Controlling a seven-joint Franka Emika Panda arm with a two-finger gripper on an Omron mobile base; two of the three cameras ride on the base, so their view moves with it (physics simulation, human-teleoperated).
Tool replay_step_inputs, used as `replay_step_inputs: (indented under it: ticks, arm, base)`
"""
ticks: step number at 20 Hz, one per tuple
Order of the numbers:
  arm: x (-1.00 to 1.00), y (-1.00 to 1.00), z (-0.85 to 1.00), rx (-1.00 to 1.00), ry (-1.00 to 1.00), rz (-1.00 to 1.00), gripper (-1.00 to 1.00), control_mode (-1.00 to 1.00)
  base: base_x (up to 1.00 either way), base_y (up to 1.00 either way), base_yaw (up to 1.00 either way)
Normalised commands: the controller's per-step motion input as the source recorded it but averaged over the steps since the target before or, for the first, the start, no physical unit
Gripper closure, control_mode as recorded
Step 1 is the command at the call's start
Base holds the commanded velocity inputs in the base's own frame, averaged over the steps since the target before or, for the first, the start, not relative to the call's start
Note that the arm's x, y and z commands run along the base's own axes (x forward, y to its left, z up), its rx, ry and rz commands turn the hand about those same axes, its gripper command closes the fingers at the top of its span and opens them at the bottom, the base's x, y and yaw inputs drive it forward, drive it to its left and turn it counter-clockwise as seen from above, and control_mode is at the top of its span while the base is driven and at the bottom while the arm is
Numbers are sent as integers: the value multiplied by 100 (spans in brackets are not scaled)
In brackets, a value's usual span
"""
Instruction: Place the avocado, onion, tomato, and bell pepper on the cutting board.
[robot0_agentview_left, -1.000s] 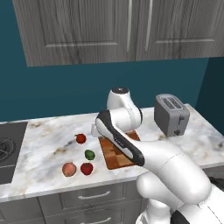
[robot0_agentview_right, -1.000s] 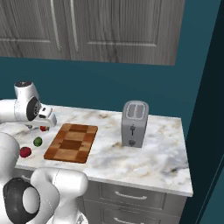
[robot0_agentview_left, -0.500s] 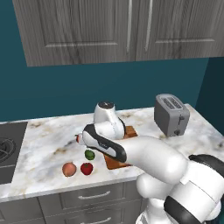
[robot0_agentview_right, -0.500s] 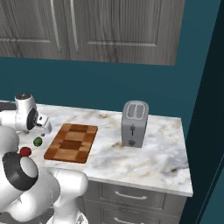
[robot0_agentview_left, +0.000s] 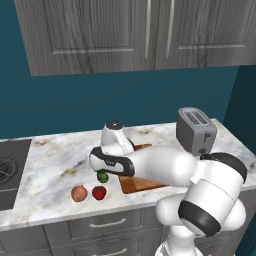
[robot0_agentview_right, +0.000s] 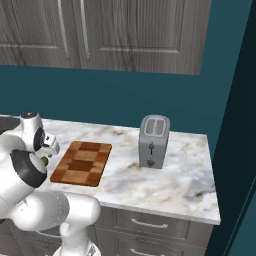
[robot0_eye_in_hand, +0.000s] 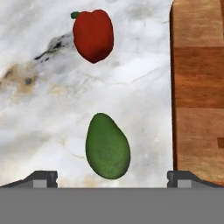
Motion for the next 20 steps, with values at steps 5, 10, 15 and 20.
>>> replay_step_inputs:
  ticks: [5, 10, 15, 20]
  arm:
    - [0, 0, -13, 0, 1, 0, -100, -100]
    - [0, 2, -18, 0, 0, 0, -100, -100]
    - [0, 1, -20, 0, 0, 0, -100, -100]
    - [7, 13, -23, 0, 0, 0, -100, -100]
  base:
    - [0, 0, 0]
    - [0, 0, 0]
    - [0, 0, 0]
    - [0, 0, 0]
